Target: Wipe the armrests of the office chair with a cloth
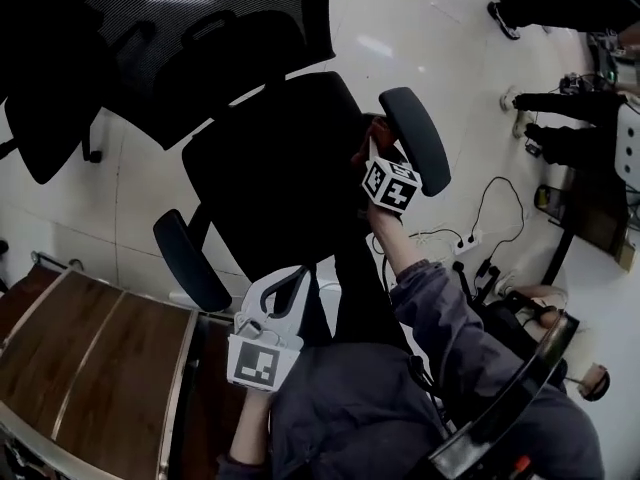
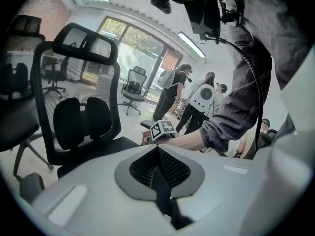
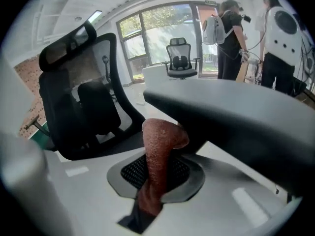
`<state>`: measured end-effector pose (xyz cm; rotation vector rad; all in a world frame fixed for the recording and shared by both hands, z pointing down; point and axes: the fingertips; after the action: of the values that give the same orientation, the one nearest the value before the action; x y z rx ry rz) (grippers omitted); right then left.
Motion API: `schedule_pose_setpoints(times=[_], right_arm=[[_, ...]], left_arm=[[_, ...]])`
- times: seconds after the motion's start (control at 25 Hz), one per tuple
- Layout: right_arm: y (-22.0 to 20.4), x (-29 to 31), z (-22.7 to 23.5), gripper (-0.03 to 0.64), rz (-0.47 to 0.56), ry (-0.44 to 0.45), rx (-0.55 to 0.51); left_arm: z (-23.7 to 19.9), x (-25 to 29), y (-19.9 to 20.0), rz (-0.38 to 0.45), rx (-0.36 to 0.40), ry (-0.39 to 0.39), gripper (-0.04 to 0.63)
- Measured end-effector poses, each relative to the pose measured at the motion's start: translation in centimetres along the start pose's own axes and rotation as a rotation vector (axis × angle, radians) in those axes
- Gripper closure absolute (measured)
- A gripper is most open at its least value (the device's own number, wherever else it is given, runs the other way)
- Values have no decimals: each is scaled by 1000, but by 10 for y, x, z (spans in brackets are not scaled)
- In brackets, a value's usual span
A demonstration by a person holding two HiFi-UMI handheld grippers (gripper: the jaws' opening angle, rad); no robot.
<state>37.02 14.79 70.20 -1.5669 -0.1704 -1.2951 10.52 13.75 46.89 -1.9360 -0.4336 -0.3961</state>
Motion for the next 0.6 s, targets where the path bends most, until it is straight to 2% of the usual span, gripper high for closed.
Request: schedule_pose_setpoints(times=[0.24,0.4,0.6], right_arm=[[-16,49,20,561,-70,-100,-8],[-21,67,22,561,-102,-99,-15],[-19,51,19,561,-83,-95,-4]], left_arm=[[-3,-2,-13,-33,-14,0,580],[-4,-3,-20,-53,-17,2,580],[-1,-4,-19,-52,-23,-8,580]])
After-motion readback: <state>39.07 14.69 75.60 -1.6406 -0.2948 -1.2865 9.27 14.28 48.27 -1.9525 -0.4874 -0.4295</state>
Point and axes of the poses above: the fingertips, and each gripper's own axes: x forward along the fingers, z to its right, y out of its top
